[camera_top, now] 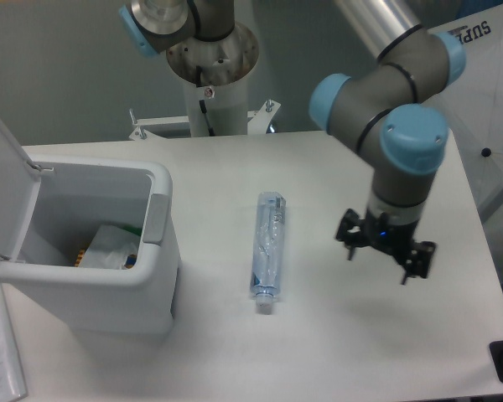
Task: Place the trash in the trash can
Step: 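Lower the gripper over the clear water bottle's cap end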
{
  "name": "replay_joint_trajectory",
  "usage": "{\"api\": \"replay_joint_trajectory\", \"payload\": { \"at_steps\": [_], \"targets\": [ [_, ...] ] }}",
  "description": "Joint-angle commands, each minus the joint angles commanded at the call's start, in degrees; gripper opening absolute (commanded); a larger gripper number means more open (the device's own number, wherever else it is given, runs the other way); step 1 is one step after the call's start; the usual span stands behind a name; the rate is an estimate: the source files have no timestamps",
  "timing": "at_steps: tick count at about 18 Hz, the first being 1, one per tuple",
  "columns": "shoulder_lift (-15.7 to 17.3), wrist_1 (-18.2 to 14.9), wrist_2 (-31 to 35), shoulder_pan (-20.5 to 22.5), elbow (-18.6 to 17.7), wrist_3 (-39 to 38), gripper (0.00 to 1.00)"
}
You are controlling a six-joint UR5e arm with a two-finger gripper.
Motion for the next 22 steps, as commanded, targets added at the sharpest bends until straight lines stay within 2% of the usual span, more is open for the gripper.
{"api": "replay_joint_trajectory", "payload": {
  "at_steps": [5,8,13,17,22],
  "targets": [
    [-1.3,-0.1,-0.4,-5.0,-3.8,-8.0,1.00],
    [-3.5,0.5,0.2,-5.8,-4.2,-11.7,1.00],
    [-5.7,0.4,0.3,-6.2,-3.3,-17.3,1.00],
    [-6.9,0.1,2.5,-6.7,-3.7,-18.1,1.00],
    [-10.6,0.0,2.8,-8.0,-0.6,-21.4,1.00]
  ]
}}
